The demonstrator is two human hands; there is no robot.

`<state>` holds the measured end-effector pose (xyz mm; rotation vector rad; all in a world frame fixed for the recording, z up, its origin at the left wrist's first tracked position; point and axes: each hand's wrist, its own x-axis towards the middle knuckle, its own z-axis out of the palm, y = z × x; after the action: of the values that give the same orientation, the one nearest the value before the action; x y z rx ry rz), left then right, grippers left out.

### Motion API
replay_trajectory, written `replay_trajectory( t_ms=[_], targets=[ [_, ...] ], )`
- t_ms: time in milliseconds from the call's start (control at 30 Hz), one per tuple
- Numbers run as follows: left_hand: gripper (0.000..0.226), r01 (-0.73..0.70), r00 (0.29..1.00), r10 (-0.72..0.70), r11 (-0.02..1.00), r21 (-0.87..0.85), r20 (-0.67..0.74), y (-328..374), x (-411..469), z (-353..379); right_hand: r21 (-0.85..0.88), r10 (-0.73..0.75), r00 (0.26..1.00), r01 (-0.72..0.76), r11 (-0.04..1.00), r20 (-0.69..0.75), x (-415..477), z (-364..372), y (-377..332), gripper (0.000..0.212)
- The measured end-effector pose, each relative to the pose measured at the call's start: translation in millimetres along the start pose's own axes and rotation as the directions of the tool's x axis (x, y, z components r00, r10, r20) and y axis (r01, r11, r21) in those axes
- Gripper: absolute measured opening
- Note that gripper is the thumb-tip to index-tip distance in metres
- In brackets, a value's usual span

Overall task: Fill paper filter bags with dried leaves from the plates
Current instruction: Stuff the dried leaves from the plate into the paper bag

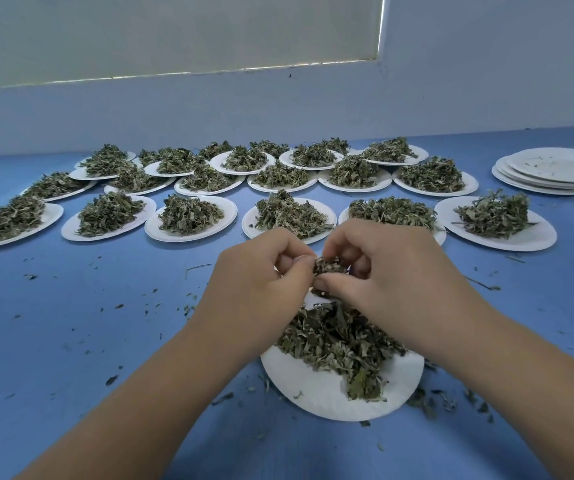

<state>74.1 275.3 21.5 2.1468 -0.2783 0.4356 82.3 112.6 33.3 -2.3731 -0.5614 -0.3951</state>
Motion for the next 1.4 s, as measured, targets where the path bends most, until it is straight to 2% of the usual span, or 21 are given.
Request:
replay_trajectory(
  t_ms=[100, 300, 433, 500, 600, 733, 867, 1000, 1133, 1267, 1400],
  targets=[
    [0.018, 0.039, 0.999, -0.04, 0.998, -0.046, -0.022, 3.0, 0.9, -0.4, -0.07, -0.109, 0.994, 0.109, 0.992, -0.004, 2.1, 6.2, -0.9, 0.009],
    [0.016, 0.072, 0.994, -0.083, 0.987, -0.143, -0.075, 1.9, 4.1, -7.3, -0.013, -0.234, 0.972, 0.234, 0.972, -0.023, -4.0, -0.5, -3.6, 0.026],
    [0.015, 0.058, 0.988, -0.075, 0.99, -0.13, -0.132, 2.1, 5.7, -11.1, -0.02, -0.234, 0.972, 0.233, 0.972, -0.032, -6.5, -7.1, -1.4, 0.028],
    [0.015, 0.063, 0.987, -0.083, 0.988, -0.14, -0.137, 1.7, 5.9, -12.2, -0.011, -0.176, 0.984, 0.176, 0.984, 0.029, -5.8, -6.6, 0.0, 0.035],
    [0.016, 0.068, 0.987, -0.089, 0.985, -0.156, -0.131, 1.4, 6.3, -12.9, -0.042, -0.178, 0.981, 0.181, 0.983, 0.073, -4.8, -1.0, 1.9, 0.031],
    [0.016, 0.07, 0.989, -0.091, 0.982, -0.174, -0.118, 2.5, 5.2, -12.1, -0.139, -0.311, 0.95, 0.304, 0.942, -0.031, -5.7, -0.9, -0.9, 0.013],
    [0.016, 0.087, 0.991, -0.106, 0.974, -0.21, -0.081, 2.3, 4.7, -11.4, -0.229, -0.415, 0.909, 0.411, 0.882, 0.034, -7.9, 1.5, 2.0, 0.019],
    [0.017, 0.052, 0.998, -0.057, 0.98, -0.19, -0.022, 6.3, 2.7, -11.1, -0.274, -0.394, 0.911, 0.413, 0.869, 0.123, -3.2, 5.8, 5.3, 0.025],
    [0.015, 0.034, 0.998, -0.041, 0.988, -0.152, -0.041, 5.4, 3.3, -12.0, -0.185, -0.385, 0.91, 0.409, 0.894, 0.154, -1.8, 5.2, 8.7, 0.024],
    [0.016, 0.026, 0.993, -0.037, 0.994, -0.104, -0.108, 2.3, 7.6, -18.7, 0.087, -0.322, 0.945, 0.317, 0.944, 0.054, -1.5, -9.2, 10.8, 0.015],
    [0.019, 0.045, 0.99, -0.058, 0.994, -0.095, -0.132, 0.6, 10.0, -22.7, 0.187, -0.241, 0.97, 0.235, 0.954, 0.011, -0.4, -21.9, 14.0, 0.011]
  ],
)
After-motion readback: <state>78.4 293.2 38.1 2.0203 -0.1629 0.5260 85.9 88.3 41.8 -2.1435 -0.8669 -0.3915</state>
